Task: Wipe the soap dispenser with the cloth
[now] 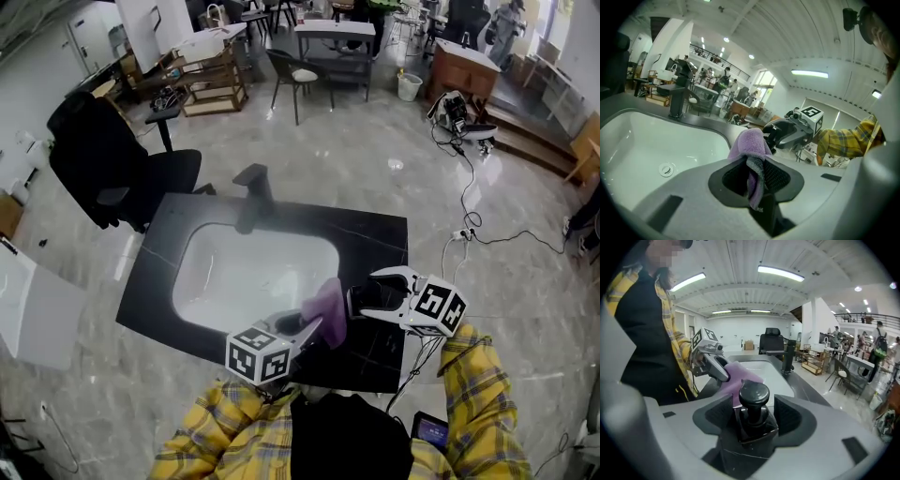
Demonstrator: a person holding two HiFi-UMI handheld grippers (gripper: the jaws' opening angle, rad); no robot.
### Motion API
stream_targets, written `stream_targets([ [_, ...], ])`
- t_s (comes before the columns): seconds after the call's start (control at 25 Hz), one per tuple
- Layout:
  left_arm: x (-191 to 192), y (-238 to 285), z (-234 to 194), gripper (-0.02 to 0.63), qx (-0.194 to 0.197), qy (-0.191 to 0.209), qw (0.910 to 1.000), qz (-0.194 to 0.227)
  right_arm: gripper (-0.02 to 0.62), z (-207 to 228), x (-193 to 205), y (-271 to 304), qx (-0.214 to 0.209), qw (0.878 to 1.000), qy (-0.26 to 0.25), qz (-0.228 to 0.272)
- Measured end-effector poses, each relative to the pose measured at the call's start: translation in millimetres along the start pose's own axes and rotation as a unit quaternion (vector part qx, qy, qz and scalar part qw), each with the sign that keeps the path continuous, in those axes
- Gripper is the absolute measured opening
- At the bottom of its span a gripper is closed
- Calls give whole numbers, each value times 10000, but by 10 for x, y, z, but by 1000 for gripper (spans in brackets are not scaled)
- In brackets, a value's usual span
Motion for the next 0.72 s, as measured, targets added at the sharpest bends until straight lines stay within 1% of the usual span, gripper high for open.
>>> stream_targets([
  [0.16,7,2,-3,64,-104,-66,9999,-5,242,59,-42,83,-545,9969,-245,-511],
  [0.28,5,27,-9,64,-136,-94,9999,-7,242,113,-41,138,-772,9948,-227,-622],
  [0.36,6,46,-16,64,-147,-115,9998,-11,237,156,-36,153,-788,9951,-205,-568],
  [0.4,6,57,-22,64,-152,-122,9998,-11,210,174,-31,159,-788,9952,-202,-536],
  [0.56,-12,102,-53,64,-165,-141,9998,-13,207,205,-12,164,-769,9963,-49,-391],
  [0.72,-30,140,-90,64,-197,-174,9997,-24,206,175,19,151,-447,9987,153,-205],
])
Point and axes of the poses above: the fingertips, and each gripper's own axes: y forward along the fingers, z to its right, x out of its underside, the point moved 10 cm from there along -y, backward along the fingers, and after that the axes turned 13 degrees about y, right-handed, at the moved point
